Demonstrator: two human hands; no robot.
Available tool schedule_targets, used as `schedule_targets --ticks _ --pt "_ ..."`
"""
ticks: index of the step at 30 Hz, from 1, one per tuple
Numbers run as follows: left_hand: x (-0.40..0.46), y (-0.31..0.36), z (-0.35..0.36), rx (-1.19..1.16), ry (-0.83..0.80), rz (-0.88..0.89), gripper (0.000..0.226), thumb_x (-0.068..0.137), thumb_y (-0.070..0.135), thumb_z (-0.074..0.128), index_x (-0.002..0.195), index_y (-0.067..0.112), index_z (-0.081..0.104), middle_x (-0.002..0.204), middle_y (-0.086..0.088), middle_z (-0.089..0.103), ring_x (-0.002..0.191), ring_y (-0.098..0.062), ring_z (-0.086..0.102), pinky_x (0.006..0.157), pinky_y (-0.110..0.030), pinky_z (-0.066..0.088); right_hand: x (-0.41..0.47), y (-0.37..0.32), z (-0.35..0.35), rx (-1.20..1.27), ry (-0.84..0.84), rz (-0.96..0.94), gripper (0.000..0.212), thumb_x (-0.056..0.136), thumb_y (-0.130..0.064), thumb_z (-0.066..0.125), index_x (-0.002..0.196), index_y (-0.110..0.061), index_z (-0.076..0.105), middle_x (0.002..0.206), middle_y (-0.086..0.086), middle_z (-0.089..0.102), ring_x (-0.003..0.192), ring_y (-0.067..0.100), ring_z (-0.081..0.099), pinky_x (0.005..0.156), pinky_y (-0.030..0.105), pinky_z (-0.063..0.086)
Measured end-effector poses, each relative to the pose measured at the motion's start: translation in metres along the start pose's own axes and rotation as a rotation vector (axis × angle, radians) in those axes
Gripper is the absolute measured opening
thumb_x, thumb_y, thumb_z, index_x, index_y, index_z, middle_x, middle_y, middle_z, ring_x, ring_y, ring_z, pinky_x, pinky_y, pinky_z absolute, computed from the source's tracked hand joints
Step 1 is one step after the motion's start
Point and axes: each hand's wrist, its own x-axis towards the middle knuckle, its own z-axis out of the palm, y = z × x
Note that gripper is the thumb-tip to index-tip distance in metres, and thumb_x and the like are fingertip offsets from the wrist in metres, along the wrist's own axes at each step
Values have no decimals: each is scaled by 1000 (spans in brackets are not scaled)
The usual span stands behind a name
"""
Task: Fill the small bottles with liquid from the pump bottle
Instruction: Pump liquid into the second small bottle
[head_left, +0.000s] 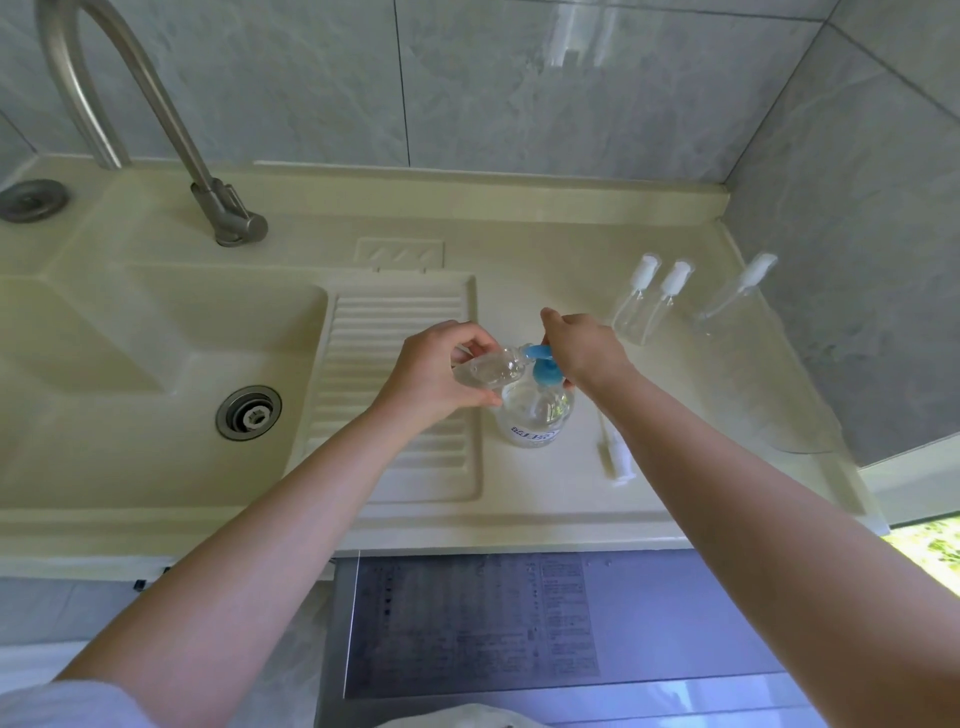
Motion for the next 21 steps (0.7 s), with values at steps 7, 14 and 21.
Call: schedule_targets --ticks 7,14,21 --pt "-2 -1 1 10 -22 -31 49 51 7 93 89 27 68 97 10 67 82 -5 63 69 -1 40 3 1 11 -23 75 10 45 97 -34 29 96 -9 66 102 17 66 88 37 56 73 33 39" --pt "-1 4 -1 -17 -11 -41 50 51 6 93 86 30 66 94 12 68 82 1 61 68 0 38 0 -5 -4 36 -89 35 43 96 -35 37 101 -3 66 91 14 70 69 31 64 85 35 52" --pt "-1 -3 3 -4 -30 -49 49 51 8 93 90 24 69 95 9 69 79 1 62 67 -2 39 -7 -5 11 -54 43 -36 41 104 -25 20 102 -5 56 114 24 60 103 41 57 86 43 47"
